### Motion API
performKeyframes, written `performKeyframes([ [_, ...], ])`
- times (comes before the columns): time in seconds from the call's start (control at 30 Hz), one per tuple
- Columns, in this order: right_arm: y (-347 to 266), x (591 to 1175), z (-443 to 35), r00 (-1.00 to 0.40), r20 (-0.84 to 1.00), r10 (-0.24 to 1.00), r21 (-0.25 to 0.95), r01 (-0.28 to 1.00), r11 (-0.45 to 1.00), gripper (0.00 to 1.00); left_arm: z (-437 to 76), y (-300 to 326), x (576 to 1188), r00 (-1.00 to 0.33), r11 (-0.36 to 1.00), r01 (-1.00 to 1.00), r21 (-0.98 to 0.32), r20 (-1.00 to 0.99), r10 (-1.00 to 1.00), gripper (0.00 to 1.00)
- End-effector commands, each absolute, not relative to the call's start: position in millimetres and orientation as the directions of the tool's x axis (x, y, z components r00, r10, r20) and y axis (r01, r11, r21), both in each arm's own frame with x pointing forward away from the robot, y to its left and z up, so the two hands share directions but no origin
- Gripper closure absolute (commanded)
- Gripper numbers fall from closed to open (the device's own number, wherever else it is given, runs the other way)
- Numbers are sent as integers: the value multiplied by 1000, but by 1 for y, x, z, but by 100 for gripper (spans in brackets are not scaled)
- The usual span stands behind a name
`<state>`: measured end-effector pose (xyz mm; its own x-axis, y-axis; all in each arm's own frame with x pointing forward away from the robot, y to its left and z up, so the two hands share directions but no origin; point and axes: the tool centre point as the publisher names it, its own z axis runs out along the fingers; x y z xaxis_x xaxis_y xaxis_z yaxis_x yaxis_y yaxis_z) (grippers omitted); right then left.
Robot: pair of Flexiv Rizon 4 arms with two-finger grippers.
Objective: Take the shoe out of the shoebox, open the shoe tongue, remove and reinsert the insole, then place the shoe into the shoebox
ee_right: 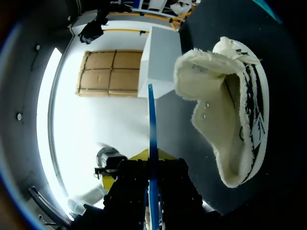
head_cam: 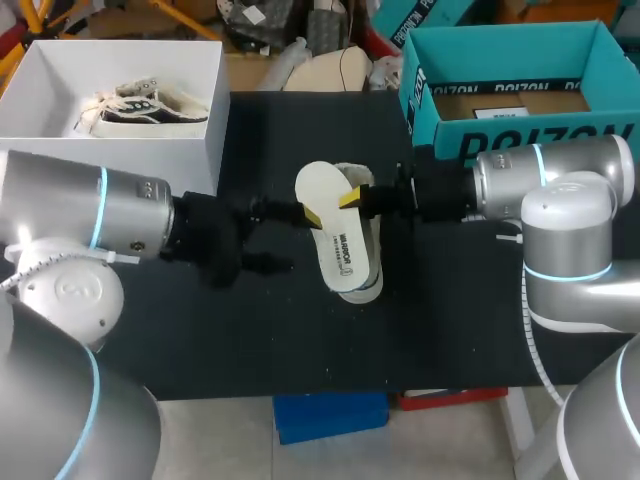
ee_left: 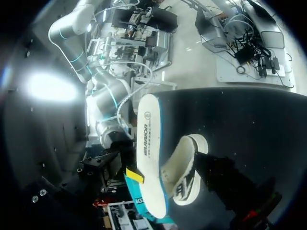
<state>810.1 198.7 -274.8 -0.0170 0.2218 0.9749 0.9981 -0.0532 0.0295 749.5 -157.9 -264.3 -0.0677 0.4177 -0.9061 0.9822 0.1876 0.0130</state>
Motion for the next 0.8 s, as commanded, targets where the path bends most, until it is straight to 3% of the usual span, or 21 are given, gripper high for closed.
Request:
performKeyframes([
  [0.03, 200, 809, -275, -17, 975, 222, 30, 998, -56, 100, -269, -157, 745, -14, 200, 980, 21, -985, 170, 0],
  [0.33, 200, 809, -275, -17, 975, 222, 30, 998, -56, 100, -269, -157, 745, -14, 200, 980, 21, -985, 170, 0],
  [0.8, 200, 809, -275, -17, 975, 222, 30, 998, -56, 100, -275, -167, 767, 92, 265, 961, 80, -995, -36, 0],
])
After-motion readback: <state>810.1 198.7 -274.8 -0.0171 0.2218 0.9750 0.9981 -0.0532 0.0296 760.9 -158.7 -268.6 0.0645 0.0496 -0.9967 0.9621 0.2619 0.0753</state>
